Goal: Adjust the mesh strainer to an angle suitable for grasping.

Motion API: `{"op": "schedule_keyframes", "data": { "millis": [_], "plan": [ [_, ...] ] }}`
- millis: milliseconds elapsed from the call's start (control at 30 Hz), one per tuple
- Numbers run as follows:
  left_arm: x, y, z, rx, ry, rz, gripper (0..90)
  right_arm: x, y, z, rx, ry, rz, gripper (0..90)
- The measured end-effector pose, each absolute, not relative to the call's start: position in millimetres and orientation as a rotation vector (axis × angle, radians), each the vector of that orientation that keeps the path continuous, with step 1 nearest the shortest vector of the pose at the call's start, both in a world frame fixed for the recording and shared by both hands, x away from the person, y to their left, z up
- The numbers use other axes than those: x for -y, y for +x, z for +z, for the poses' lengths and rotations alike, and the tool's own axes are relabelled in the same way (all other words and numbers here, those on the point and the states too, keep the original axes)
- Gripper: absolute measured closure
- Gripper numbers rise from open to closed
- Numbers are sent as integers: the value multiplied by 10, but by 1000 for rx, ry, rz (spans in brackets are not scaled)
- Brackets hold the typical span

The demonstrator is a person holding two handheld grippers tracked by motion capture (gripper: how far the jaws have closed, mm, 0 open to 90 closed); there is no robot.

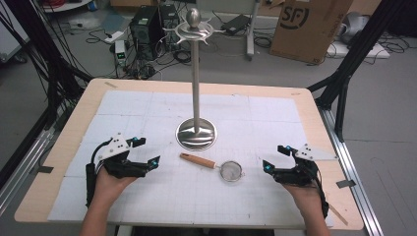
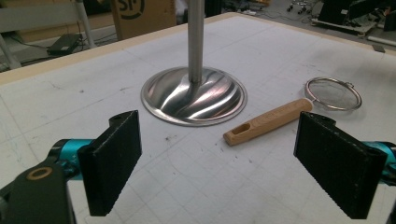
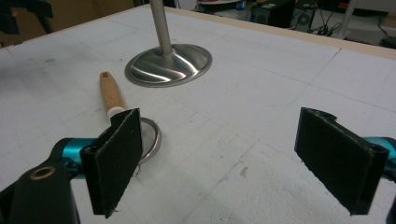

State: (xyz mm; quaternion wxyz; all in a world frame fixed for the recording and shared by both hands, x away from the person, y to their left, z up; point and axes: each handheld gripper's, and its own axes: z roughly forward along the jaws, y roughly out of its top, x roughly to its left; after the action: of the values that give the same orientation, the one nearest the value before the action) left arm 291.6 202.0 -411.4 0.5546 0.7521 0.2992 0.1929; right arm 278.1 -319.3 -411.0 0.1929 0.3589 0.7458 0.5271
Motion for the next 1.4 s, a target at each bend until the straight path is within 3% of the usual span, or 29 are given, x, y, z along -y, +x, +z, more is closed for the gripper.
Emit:
{"op": "schedule_keyframes", "data": {
  "millis": [667, 1400],
  "plan": [
    [-2034, 2905, -4104, -706, 1769, 452, 157, 2945, 2803, -4111, -2175, 940, 1447, 149],
    [-2043, 2908, -4090, -704, 1762, 449, 157, 2400, 3076, -3973, -2307, 822, 1348, 172]
  ]
}}
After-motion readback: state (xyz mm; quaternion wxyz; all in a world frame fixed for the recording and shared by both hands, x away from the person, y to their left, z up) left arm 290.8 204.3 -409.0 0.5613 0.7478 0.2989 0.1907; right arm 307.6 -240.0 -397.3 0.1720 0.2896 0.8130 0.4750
